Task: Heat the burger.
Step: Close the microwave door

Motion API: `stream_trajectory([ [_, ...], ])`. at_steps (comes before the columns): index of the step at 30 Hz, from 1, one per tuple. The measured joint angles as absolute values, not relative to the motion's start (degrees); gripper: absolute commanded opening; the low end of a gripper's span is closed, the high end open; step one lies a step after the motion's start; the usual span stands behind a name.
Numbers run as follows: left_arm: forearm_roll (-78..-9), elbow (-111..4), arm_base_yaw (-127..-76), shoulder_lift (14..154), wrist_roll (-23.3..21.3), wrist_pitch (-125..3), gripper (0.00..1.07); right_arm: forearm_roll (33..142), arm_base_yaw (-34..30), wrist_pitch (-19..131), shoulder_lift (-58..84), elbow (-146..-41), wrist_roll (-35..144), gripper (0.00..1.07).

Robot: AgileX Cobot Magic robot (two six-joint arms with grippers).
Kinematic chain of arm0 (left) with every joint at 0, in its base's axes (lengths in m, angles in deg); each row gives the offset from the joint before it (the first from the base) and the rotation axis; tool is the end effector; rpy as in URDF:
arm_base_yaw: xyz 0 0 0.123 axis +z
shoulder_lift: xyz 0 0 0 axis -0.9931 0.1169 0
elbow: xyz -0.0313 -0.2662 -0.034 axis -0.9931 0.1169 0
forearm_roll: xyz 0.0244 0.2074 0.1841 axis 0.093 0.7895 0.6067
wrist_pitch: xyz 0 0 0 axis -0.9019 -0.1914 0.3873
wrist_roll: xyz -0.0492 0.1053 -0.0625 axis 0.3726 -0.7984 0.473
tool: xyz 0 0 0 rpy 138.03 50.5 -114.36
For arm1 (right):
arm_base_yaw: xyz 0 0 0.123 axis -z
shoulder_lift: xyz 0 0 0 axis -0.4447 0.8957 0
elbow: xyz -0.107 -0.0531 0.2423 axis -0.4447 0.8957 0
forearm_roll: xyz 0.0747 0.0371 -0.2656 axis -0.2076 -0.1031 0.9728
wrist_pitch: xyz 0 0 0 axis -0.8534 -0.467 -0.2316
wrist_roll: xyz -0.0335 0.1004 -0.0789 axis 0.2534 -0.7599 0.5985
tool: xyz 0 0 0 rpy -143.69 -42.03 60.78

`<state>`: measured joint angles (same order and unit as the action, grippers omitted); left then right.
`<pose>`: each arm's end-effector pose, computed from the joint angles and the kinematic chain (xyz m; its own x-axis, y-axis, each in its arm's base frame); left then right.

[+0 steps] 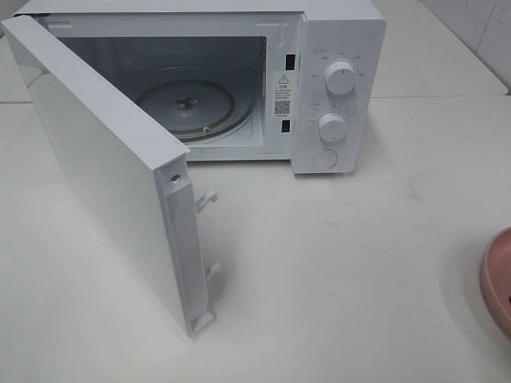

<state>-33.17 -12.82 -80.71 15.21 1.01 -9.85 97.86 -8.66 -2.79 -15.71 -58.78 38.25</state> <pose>0.0662 -0.0052 0.2755 -0.4558 -0.0222 -0.8898 0.0094 0.9995 -0.0297 0.1489 0.0813 0.2236 -0.7363 -0.3887 -0.5539 -0.4288 0.9013 -0.0625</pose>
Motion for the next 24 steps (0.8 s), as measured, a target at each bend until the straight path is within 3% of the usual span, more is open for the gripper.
stream_trajectory([
  [8, -33.17, -12.82, -80.71, 15.21, 1.01, -9.85, 1.0, 97.92, -7.51, -5.37, -25.57, -58.78, 38.25, 0.76],
  [13, -33.17, -12.82, -80.71, 15.21, 1.01, -9.85, 1.0, 97.86, 0.62, -5.6, -32.56, -58.78, 40.03, 0.76],
  [24, -33.17, -12.82, -80.71, 15.21, 1.01, -9.85, 1.0, 93.45, 9.39, -5.83, -42.93, -58.78, 40.94, 0.76],
])
